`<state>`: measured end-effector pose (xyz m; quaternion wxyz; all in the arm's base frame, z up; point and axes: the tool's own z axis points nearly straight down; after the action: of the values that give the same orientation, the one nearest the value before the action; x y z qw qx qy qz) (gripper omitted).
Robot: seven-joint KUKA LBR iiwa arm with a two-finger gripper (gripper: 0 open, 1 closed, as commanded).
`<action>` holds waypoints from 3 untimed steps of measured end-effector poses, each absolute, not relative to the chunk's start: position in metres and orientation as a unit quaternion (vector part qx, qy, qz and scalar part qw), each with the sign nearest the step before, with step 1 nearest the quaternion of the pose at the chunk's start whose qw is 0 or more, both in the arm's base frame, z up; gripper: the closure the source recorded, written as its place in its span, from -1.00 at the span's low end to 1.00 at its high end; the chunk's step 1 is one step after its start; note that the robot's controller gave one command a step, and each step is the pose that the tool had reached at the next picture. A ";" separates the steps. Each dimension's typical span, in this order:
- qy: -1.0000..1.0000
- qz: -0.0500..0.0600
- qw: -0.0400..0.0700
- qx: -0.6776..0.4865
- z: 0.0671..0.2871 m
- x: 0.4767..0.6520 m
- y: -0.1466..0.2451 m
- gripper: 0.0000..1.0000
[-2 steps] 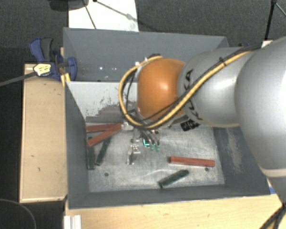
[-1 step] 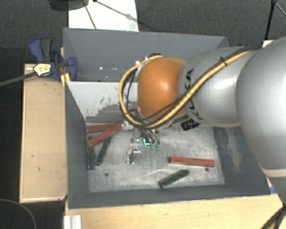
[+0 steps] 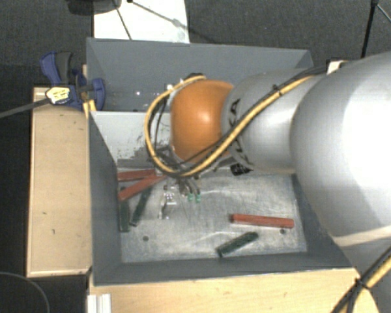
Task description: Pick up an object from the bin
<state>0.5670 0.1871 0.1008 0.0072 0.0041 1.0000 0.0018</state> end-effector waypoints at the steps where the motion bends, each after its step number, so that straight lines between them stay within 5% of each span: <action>1: 1.000 0.003 0.011 0.008 0.098 0.574 0.192 -1.00; 2: 1.000 0.002 0.014 0.021 0.095 0.571 0.229 -1.00; 3: 0.998 0.001 0.002 -0.055 0.088 0.578 0.249 -1.00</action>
Offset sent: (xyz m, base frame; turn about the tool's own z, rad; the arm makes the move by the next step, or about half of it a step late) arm -0.0076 0.0641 -0.0175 0.0365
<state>0.5781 0.2488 0.0879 0.0017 -0.0551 0.9985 0.0014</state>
